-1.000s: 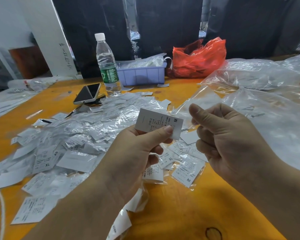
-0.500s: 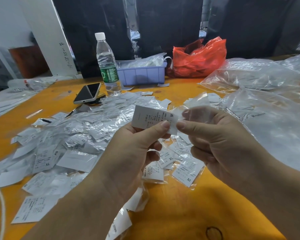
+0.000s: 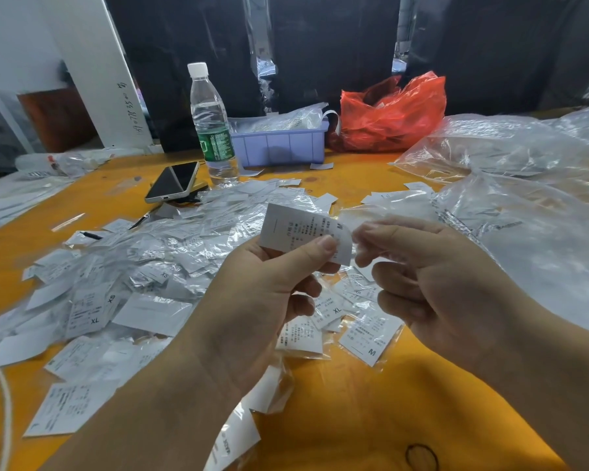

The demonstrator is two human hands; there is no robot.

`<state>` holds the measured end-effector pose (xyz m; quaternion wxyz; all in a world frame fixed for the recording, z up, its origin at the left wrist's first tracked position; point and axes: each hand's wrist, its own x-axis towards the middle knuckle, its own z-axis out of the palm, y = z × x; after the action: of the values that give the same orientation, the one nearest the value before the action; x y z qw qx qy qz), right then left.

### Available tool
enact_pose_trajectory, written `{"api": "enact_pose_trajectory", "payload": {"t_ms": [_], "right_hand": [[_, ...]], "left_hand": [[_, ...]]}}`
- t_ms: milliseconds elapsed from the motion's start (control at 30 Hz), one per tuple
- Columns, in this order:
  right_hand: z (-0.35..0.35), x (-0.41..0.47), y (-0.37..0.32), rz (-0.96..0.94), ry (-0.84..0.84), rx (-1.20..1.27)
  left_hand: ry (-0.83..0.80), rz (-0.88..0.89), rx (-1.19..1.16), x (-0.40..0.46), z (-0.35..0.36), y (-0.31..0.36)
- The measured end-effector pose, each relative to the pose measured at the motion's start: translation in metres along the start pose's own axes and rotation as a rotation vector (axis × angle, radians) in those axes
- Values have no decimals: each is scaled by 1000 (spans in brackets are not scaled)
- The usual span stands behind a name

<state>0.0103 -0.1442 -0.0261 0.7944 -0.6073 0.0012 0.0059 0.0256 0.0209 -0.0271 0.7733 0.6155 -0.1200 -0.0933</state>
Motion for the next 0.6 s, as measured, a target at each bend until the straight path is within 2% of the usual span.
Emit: {"api": "enact_pose_trajectory", "payload": {"t_ms": [267,600], "right_hand": [[-1,0,1,35,-80,44],[-2,-1,-1,-11,-54,51]], "left_hand": [[30,9,27,1,-1,0],[35,2,65,2,-3,-1]]}}
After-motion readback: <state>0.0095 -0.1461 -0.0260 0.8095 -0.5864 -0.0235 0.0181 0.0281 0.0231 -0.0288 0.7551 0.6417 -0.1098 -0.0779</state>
